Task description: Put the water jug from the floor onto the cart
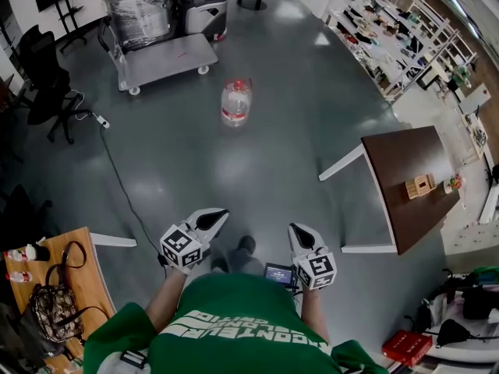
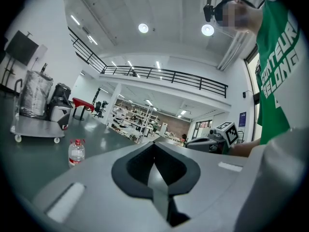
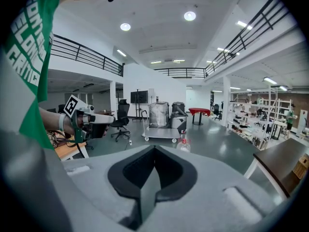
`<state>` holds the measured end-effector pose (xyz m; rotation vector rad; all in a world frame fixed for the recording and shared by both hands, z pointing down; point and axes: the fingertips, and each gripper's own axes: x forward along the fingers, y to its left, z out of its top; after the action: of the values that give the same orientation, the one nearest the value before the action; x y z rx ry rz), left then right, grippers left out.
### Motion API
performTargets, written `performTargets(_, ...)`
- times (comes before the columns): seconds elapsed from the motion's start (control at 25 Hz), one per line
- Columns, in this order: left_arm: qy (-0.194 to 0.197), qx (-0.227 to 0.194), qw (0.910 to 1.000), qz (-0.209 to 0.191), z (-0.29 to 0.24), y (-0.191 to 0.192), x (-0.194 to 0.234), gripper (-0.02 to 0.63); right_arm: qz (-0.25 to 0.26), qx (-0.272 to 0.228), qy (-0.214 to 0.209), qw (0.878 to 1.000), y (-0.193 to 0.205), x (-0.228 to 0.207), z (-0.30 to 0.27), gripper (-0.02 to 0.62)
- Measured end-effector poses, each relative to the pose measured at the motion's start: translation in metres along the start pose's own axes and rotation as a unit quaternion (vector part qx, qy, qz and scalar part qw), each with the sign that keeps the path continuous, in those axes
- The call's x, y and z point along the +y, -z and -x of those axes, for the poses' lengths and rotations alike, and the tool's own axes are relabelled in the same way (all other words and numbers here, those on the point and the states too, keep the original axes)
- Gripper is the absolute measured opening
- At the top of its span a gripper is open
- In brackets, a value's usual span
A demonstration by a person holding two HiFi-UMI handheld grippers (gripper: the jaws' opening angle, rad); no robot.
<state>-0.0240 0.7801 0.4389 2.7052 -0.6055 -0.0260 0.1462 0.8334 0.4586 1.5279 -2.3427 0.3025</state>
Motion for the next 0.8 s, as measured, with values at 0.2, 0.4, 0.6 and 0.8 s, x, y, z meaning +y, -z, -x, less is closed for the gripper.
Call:
performTargets(0.2,-0.004,0.002,1.0000,0.000,-0.008,-0.001,0.005,0.011,-0.007,0.003,-0.002,1.000,0.003,-0.007,-0.005,-0.008)
performTargets(0.4,-0.003,0.006,1.0000,0.001,-0.018,-0.005,0.009,0.011,-0.011,0.001,-0.003,1.000,-0.002,-0.019,-0.012,-0.007)
performTargets(0.6,-0.006,0.011,0.9999,0.000,-0.030,-0.005,0.016,0.012,-0.016,-0.004,-0.006,1.000,-0.002,-0.033,-0.022,-0.008)
performTargets(0.8,-0.012,0.011,0.9999,-0.003,-0.042,-0.010,0.023,0.011,-0.023,-0.008,-0.012,1.000,-0.005,-0.047,-0.037,-0.008)
